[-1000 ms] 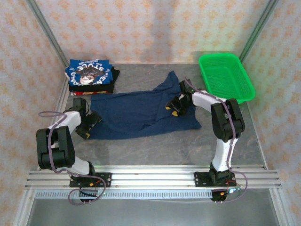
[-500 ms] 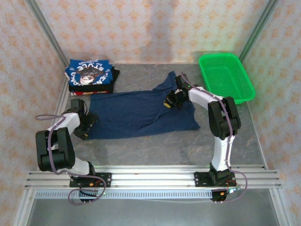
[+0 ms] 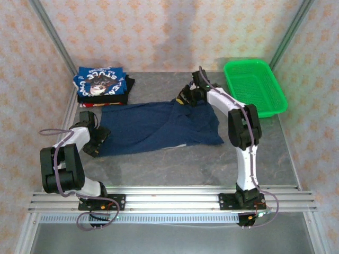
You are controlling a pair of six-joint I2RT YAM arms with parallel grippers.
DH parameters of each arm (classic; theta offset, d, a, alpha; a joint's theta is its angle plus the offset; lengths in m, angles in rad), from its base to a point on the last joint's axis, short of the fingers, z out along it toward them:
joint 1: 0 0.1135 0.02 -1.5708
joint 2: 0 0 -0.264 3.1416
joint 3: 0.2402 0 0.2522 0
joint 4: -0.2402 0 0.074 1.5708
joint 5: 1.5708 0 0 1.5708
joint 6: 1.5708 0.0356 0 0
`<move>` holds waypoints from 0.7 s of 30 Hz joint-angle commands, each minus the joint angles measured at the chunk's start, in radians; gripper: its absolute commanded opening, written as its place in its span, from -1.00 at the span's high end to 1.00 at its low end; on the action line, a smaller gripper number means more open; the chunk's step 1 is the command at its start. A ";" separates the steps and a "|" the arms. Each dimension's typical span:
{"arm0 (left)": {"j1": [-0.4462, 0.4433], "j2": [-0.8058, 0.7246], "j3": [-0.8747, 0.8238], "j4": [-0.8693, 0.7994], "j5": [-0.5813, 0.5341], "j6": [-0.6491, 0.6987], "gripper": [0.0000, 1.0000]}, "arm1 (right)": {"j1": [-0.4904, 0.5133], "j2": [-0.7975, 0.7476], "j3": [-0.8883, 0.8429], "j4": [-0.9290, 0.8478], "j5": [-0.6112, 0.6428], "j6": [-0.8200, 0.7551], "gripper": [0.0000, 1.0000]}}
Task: Fold and stack the t-shirts
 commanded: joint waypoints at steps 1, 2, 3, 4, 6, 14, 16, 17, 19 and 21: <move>0.023 -0.004 -0.041 -0.081 -0.092 -0.013 -0.94 | 0.008 0.102 0.137 -0.018 -0.041 0.026 0.78; 0.024 -0.007 -0.039 -0.084 -0.095 -0.014 -0.94 | 0.011 0.124 0.172 -0.031 -0.042 0.025 0.60; 0.025 -0.013 -0.038 -0.089 -0.096 -0.015 -0.94 | 0.013 0.148 0.203 -0.042 -0.041 0.022 0.46; 0.027 -0.021 -0.037 -0.092 -0.097 -0.015 -0.94 | 0.013 0.164 0.224 -0.053 -0.037 0.023 0.32; 0.031 -0.037 -0.032 -0.101 -0.096 -0.017 -0.95 | 0.012 0.173 0.238 -0.058 -0.037 0.019 0.05; 0.034 -0.146 0.044 -0.172 -0.107 0.004 -0.96 | -0.034 -0.086 0.034 -0.206 0.104 -0.180 -0.25; 0.033 -0.170 0.070 -0.195 -0.113 0.015 -0.96 | -0.050 -0.182 -0.046 -0.276 0.154 -0.236 -0.27; 0.034 -0.179 0.084 -0.205 -0.112 0.022 -0.97 | -0.058 -0.229 -0.091 -0.322 0.187 -0.260 -0.28; 0.032 -0.195 0.107 -0.210 -0.098 0.036 -0.97 | -0.072 -0.314 -0.190 -0.380 0.244 -0.287 -0.28; 0.025 -0.213 0.116 -0.190 -0.073 0.044 -0.97 | -0.086 -0.406 -0.330 -0.383 0.283 -0.277 -0.27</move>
